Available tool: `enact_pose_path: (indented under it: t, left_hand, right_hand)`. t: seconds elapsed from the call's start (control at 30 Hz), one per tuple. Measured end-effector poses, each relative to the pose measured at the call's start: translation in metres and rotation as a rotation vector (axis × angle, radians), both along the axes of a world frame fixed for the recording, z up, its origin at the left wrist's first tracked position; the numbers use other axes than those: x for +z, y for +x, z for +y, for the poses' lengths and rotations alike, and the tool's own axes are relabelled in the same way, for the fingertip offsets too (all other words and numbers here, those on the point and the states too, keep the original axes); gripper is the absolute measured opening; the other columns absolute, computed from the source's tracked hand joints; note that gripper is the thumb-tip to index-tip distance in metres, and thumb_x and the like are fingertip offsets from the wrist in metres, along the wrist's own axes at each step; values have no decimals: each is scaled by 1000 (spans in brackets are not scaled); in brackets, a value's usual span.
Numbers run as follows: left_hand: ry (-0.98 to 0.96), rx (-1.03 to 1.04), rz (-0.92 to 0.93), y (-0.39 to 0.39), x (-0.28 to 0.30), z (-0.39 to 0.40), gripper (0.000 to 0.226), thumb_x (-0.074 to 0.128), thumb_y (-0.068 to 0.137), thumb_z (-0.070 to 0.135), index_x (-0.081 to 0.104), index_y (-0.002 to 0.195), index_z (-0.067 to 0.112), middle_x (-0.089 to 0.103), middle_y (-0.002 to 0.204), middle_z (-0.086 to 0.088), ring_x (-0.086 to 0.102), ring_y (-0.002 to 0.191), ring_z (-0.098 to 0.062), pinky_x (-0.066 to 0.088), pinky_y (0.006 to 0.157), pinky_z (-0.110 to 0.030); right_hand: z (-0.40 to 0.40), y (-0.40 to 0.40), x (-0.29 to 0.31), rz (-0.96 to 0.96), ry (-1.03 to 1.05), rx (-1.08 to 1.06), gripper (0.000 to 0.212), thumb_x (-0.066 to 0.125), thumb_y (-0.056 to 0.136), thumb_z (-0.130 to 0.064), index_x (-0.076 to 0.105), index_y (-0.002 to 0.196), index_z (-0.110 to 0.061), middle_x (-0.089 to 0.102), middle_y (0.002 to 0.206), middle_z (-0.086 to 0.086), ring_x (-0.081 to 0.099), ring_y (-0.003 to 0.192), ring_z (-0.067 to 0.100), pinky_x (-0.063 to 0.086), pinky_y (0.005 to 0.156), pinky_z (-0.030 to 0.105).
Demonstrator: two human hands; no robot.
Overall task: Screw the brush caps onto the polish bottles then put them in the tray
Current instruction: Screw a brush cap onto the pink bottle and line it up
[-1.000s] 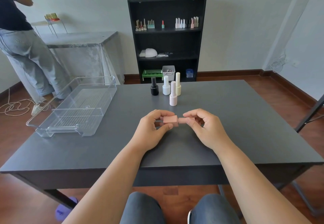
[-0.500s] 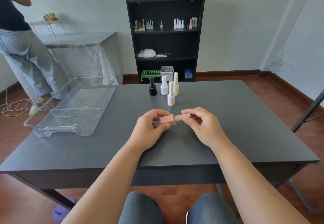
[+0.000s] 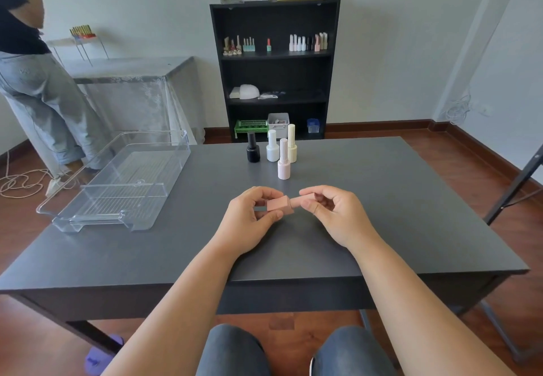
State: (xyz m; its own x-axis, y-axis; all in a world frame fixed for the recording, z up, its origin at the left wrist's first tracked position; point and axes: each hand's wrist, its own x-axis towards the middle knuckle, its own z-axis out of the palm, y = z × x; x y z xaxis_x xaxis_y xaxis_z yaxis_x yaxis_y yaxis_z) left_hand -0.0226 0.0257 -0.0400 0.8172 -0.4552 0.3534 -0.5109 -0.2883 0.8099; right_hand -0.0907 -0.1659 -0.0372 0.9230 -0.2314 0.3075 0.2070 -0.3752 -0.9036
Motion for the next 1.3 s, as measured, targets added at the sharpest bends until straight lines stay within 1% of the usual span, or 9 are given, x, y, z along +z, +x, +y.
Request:
enact_pose_path:
  t: [0.2, 0.47, 0.6, 0.8, 0.97, 1.07, 1.17, 1.23, 1.3]
  left_hand:
    - [-20, 1, -189, -4, -4, -4, 29, 77, 77, 7, 68, 98, 26, 63, 97, 17, 60, 95, 1, 51, 70, -10]
    - [11, 65, -160, 3, -5, -6, 31, 75, 79, 11, 65, 102, 29, 63, 99, 15, 61, 91, 4, 50, 75, -10]
    - [89, 138, -84, 18, 1, -7, 26, 74, 82, 21, 63, 104, 30, 67, 99, 14, 64, 90, -2, 52, 80, -20]
    - [251, 265, 41, 46, 6, -8, 26, 73, 81, 33, 59, 102, 37, 64, 97, 19, 61, 98, -12, 47, 93, -40]
    - [317, 279, 87, 66, 7, -11, 28, 70, 82, 38, 59, 107, 37, 66, 103, 18, 59, 106, -15, 43, 99, -43]
    - [348, 243, 100, 76, 9, -9, 46, 72, 78, 46, 55, 119, 37, 62, 117, 19, 55, 114, -11, 42, 101, -41]
    - [136, 148, 136, 86, 19, -3, 64, 75, 74, 51, 49, 130, 35, 52, 128, 19, 46, 121, -6, 36, 101, -29]
    - [-69, 161, 142, 97, 36, -1, 57, 72, 74, 54, 52, 125, 39, 54, 126, 20, 46, 120, -4, 35, 98, -26]
    - [-156, 212, 111, 110, 57, -3, 44, 66, 79, 52, 57, 119, 40, 57, 122, 18, 49, 117, -4, 40, 96, -28]
  right_hand:
    - [4, 4, 1, 42, 92, -35, 14, 64, 91, -15, 68, 85, -27, 66, 55, -10, 61, 50, 6, 53, 53, 19]
    - [25, 11, 10, -30, 415, 90, 14, 66, 90, -15, 69, 103, -16, 71, 73, -2, 63, 66, 9, 52, 60, 23]
    - [29, 25, 27, -7, 366, 129, 27, 63, 92, -21, 65, 119, -18, 71, 79, 0, 63, 72, 9, 52, 67, 21]
    - [6, 47, 45, 27, 314, 41, 16, 58, 94, -17, 70, 103, -22, 68, 71, -3, 60, 65, 7, 50, 62, 20]
    - [-17, 69, 49, 67, 253, -60, 17, 57, 93, -13, 71, 97, -24, 68, 73, 0, 60, 65, 9, 49, 60, 19]
    - [-28, 84, 51, 85, 206, -117, 17, 59, 92, -15, 69, 97, -28, 68, 75, -1, 61, 67, 9, 48, 61, 18]
    - [-36, 103, 57, 88, 139, -135, 18, 60, 90, -18, 67, 98, -32, 70, 74, -4, 62, 66, 6, 47, 60, 17]
    - [-41, 117, 61, 100, 98, -142, 18, 61, 89, -19, 66, 101, -31, 71, 76, -3, 63, 66, 6, 47, 61, 18]
    - [-45, 131, 64, 119, 69, -151, 22, 63, 88, -20, 65, 108, -28, 71, 80, -1, 64, 70, 8, 48, 64, 22]
